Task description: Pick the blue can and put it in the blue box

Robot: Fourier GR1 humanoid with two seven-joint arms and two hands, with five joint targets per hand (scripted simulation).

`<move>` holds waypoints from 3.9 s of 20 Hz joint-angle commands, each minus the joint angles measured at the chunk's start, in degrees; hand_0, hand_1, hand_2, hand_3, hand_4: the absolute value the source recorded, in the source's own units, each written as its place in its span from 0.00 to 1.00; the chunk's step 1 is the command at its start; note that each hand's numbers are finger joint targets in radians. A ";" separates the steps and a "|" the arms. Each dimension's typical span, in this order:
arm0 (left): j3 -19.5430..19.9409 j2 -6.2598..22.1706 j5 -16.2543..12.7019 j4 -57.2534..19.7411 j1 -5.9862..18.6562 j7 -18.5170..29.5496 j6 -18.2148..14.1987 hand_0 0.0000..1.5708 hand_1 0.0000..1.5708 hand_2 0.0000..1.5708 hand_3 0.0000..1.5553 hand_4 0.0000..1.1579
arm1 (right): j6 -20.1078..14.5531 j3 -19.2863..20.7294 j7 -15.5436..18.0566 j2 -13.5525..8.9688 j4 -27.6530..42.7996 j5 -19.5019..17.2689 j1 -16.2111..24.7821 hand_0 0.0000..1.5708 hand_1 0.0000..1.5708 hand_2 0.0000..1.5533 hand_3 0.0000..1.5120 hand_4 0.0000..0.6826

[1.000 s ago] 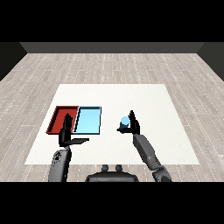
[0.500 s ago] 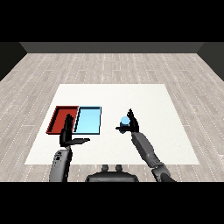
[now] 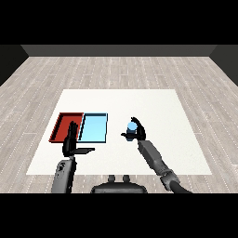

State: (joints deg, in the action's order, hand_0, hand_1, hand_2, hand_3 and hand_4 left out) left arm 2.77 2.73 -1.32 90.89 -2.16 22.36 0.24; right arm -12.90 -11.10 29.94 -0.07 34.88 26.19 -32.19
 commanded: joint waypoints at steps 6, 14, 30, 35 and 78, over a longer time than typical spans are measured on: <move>-1.84 -1.13 1.89 3.62 -1.19 -1.58 -1.73 0.00 0.00 0.00 0.00 0.00 | -7.15 -3.03 -1.70 0.06 -1.33 0.54 -1.91 0.93 0.93 0.94 0.95 0.79; 1.04 1.46 -0.36 0.69 1.44 -1.48 0.84 0.00 0.00 0.00 0.00 0.00 | -10.66 -5.14 -1.85 0.04 6.06 -4.37 -1.98 0.93 0.93 0.95 0.90 0.69; -8.20 -2.69 1.46 -2.90 4.35 -2.97 -1.53 0.00 0.00 0.00 0.00 0.00 | -10.49 -7.87 -8.20 -2.52 23.54 -9.93 1.15 0.92 0.92 0.95 0.90 0.79; -4.97 -0.92 -1.62 -2.42 5.34 -4.74 0.83 0.00 0.00 0.00 0.00 0.00 | -5.80 -6.00 -9.73 -8.36 33.37 -10.45 9.97 0.92 0.92 0.95 0.90 0.79; -31.35 -2.73 -18.30 -27.08 27.56 -0.82 -20.58 0.00 0.00 0.00 0.00 0.00 | -6.34 -10.19 -13.75 0.06 34.49 -12.88 1.77 0.91 0.91 0.94 0.91 0.81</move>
State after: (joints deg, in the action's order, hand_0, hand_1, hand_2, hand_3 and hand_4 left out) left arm -27.73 0.00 -16.80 66.49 22.16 20.70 -18.79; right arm -16.57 -18.98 14.81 -0.03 72.12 10.52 -27.38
